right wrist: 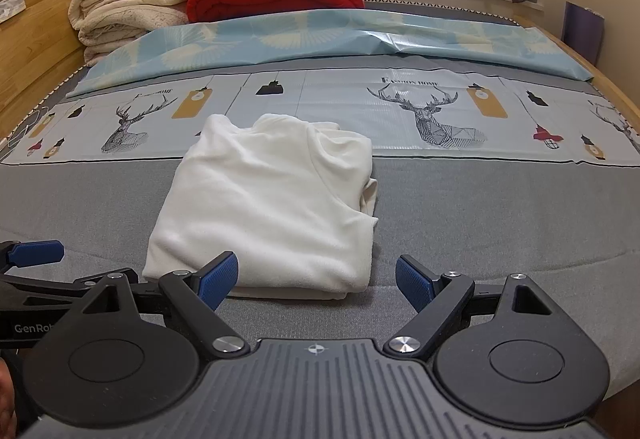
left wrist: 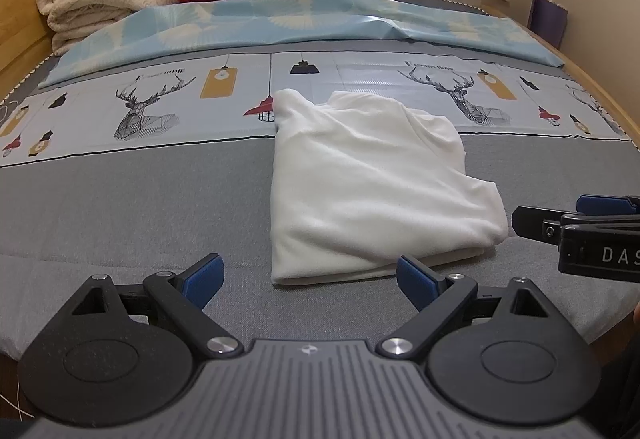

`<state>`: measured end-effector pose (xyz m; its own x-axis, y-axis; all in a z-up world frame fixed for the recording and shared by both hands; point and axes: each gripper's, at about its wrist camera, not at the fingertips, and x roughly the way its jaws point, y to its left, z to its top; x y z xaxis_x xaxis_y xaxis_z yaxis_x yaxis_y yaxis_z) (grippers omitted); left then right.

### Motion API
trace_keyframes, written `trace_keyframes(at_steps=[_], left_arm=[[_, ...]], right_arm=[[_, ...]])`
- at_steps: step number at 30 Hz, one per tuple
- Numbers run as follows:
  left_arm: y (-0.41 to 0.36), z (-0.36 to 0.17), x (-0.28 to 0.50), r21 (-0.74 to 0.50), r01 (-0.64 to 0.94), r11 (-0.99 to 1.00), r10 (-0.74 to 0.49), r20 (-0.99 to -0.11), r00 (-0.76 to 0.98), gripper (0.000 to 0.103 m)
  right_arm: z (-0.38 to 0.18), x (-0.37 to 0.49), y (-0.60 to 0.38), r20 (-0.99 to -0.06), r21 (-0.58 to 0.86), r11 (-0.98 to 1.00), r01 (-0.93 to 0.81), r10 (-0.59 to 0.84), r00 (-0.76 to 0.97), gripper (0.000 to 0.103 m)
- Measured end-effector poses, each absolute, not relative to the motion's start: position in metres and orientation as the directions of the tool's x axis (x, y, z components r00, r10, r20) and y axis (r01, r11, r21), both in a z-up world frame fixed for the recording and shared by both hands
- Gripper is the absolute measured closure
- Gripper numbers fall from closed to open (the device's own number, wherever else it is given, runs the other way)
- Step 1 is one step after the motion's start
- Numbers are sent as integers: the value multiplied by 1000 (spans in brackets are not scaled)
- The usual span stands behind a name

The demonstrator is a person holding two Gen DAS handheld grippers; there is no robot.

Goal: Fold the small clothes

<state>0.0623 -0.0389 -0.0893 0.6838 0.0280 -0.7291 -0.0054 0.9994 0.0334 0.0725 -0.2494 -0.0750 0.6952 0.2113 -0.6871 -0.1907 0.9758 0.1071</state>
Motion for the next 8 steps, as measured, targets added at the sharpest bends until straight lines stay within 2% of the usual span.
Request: trace_keyframes(at_steps=[2,8], left_arm=[[-38,-89,62,32,-8,999,29,-729,684,1],[-36,-88,62,35,-6,999,29,-728,684,1]], right_arm=[[-75,73,-249,-687,106,976,-192,212,695,16],[-75,73,-249,-687,106,976,-192,211,695,16]])
